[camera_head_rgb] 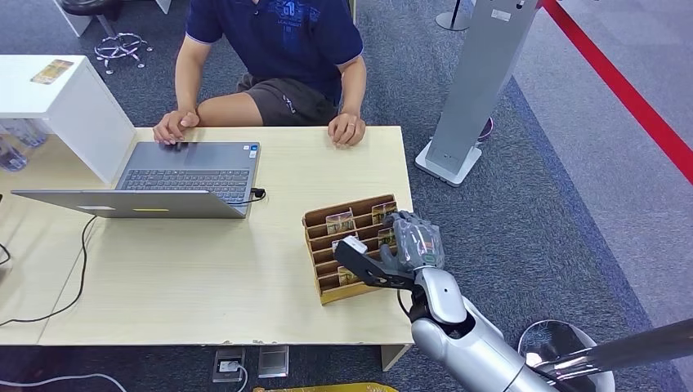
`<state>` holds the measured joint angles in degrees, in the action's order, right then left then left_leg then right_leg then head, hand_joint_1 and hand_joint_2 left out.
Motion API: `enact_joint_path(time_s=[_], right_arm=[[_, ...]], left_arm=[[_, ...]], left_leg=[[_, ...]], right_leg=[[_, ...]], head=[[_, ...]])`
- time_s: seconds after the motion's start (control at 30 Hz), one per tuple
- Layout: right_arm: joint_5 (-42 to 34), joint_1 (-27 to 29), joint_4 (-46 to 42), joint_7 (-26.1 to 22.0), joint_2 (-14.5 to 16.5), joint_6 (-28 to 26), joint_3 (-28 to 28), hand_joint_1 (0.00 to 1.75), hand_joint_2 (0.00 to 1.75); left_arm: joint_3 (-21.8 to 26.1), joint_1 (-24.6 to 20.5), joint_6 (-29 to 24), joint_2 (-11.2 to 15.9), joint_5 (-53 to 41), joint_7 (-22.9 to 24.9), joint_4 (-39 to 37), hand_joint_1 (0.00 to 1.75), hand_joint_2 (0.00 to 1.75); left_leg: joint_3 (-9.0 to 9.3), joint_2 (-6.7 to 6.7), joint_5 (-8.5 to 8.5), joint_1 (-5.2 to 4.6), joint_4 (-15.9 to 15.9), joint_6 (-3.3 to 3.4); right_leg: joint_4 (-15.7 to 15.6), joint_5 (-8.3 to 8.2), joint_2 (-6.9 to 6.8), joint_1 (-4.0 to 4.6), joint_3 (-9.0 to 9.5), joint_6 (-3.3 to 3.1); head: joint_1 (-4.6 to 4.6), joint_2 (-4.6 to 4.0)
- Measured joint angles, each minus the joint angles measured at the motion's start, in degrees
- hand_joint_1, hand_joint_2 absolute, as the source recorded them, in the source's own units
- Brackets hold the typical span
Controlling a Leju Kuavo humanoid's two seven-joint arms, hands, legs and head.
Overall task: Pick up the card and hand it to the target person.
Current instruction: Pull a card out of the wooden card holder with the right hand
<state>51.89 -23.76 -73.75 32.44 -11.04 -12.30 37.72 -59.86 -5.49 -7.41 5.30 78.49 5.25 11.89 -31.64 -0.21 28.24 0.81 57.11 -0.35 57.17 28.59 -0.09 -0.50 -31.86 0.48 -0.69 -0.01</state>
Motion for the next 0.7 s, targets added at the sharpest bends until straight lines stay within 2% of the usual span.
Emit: enact_joint_path(time_s=[0.4,0.7], right_arm=[[0.2,0.9,0.0,0.3,-0.1,0.0,-0.2,0.82,1.75],[0.2,1.1,0.0,0.1,-0.1,0.0,-0.5,0.72,1.75]], left_arm=[[0.0,0.0,0.2,0.0,-0.2,-0.2,0.0,0.00,0.00],[0.0,0.0,0.2,0.0,0.0,-0.2,0.0,0.00,0.00]], left_leg=[[0.00,0.00,0.00,0.00,0.0,0.00],[0.00,0.00,0.00,0.00,0.0,0.00]], right_leg=[[0.0,0.00,0.00,0.00,0.00,0.00],[0.0,0.00,0.00,0.00,0.00,0.00]], head=[[0.00,0.00],[-0.01,-0.01]])
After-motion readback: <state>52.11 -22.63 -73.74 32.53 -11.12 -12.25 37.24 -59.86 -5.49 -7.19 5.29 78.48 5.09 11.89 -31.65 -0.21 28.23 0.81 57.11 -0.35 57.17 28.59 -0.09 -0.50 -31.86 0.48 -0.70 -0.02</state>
